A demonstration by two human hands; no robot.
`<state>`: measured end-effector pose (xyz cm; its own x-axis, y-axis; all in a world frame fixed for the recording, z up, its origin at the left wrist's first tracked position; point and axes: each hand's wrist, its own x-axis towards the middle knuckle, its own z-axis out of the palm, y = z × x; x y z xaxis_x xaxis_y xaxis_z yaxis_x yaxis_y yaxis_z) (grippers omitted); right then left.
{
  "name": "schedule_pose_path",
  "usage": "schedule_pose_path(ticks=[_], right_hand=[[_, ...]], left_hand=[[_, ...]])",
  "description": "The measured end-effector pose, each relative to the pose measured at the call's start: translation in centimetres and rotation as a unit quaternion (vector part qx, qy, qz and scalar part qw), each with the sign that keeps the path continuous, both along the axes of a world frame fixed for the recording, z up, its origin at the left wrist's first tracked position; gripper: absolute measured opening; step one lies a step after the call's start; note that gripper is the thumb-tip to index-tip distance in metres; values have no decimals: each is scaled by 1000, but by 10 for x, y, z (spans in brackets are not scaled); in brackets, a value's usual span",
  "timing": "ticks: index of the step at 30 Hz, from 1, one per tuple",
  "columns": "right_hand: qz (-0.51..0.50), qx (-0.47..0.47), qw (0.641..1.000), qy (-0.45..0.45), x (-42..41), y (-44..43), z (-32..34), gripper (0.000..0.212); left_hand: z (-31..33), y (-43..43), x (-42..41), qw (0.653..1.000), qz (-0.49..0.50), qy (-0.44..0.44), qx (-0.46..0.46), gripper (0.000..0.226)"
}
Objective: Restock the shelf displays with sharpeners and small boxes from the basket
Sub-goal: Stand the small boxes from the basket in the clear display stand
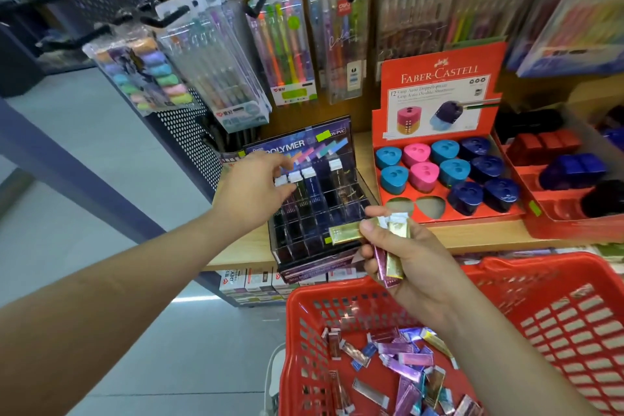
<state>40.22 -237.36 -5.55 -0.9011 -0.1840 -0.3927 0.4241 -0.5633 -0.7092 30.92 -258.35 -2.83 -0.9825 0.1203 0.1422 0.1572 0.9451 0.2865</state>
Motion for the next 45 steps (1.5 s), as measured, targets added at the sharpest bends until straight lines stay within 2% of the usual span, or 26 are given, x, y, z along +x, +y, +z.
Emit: schedule_pose_path(ticks=[1, 3, 5, 8, 11, 13, 15, 17, 19, 21, 24, 28, 32, 35, 38, 42, 45], right_hand=[[-1, 14, 1000, 5, 0, 0, 1, 47], [-1, 35, 999, 13, 0, 0, 3, 48], [-3, 41, 999, 17, 0, 0, 5, 48], [-9, 34, 999, 18, 0, 0, 6, 44], [-9, 34, 999, 16, 2, -1, 6, 34], [-13, 29, 999, -4, 3, -3, 7, 29], [-16, -16, 999, -31, 3, -2, 8, 27], [-19, -90, 994, -54, 3, 1, 9, 19], [-24, -149, 987, -61, 2, 4, 8, 28], [-34, -162, 985, -54, 2, 7, 10, 35], [-31, -155, 986, -57, 3, 8, 14, 31], [-34, -164, 983, -77, 1, 9, 11, 49], [-40, -159, 983, -80, 1, 12, 9, 40], [-36, -145, 985, -88, 2, 14, 10, 33], [-14, -125, 988, -95, 3, 14, 11, 19], [-29, -139, 986, -88, 2, 13, 8, 22], [-48, -139, 986, -83, 1, 14, 7, 27]], left_hand=[[11, 10, 7, 996, -6, -30, 85, 16], [31, 32, 28, 957, -50, -157, 240, 13], [37, 48, 44, 925, -107, -241, 273, 14], [36, 54, 53, 897, -100, -271, 334, 15], [36, 52, 55, 823, -84, -381, 413, 36], [36, 49, 58, 807, -107, -426, 393, 51], [37, 46, 57, 828, -91, -397, 386, 49], [38, 36, 47, 851, -28, -319, 416, 40], [38, 23, 31, 872, 23, -223, 434, 31], [34, 11, 15, 887, 51, -142, 436, 21], [23, 3, -3, 914, 78, -74, 390, 17], [12, 7, -14, 955, 71, -33, 285, 13], [1, 8, -18, 985, 42, -24, 167, 17], [-5, 6, -18, 992, 48, -29, 115, 21], [-11, 9, -19, 997, 33, -13, 73, 13], [-19, 13, -19, 997, -32, 52, -52, 21], [-21, 16, -18, 989, -60, 63, -121, 21]])
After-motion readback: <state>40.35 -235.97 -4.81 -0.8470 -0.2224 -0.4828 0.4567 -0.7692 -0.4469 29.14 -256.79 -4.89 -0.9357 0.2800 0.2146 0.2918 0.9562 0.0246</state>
